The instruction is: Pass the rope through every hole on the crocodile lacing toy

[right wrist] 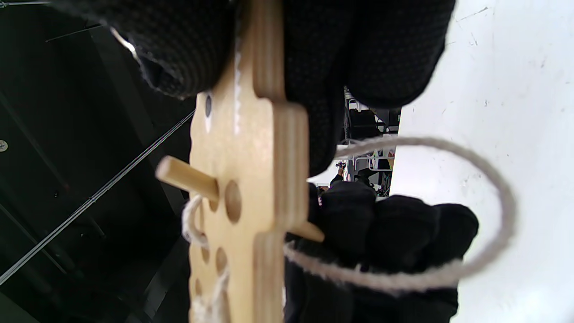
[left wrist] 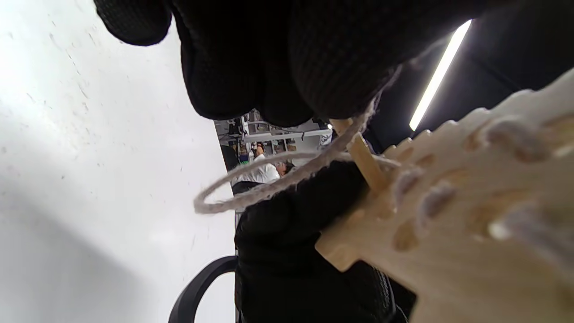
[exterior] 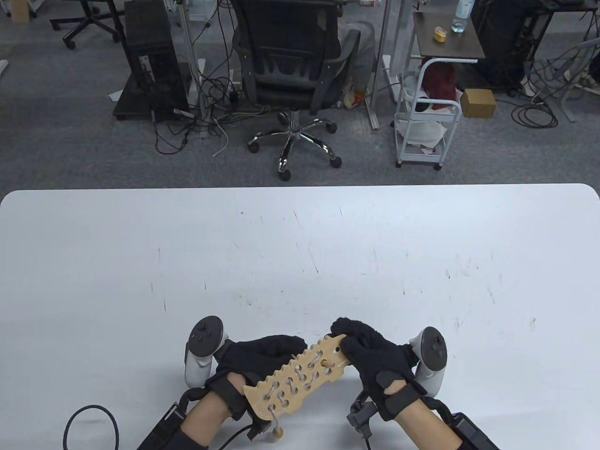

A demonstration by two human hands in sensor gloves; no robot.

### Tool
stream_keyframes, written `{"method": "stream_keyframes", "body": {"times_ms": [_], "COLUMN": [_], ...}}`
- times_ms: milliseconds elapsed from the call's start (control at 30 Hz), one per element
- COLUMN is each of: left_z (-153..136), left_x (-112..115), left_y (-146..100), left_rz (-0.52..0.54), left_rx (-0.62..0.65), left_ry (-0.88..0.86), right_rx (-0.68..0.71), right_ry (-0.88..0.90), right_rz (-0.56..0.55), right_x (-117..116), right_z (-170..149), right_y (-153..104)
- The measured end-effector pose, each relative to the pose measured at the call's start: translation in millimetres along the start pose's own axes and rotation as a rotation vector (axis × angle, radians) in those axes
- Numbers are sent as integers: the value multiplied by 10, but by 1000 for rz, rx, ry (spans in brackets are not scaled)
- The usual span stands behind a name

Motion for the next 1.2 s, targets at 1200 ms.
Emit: {"method": "stream_keyframes", "body": {"times_ms": [1200], "left_z": [-140], "left_x": [368], "left_y": [-73], "left_rz": [-254], "left_rx": [-169], "left_ry": [-438], "right_rx": [27], "right_ry": [-369], "right_rz": [-47], "right_x": [22], "right_z": [128], "right_y": [23]}}
Point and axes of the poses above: the tracker on the back of each hand, its own z axis roughly to the thumb side, its own y axis roughly from the wrist to the fingertips, x = y × z, the point moved 4 cm from there along y, roughly from the wrist to the fingertips, and after that the axes turned 15 degrees about z, right-handed, at the moved point
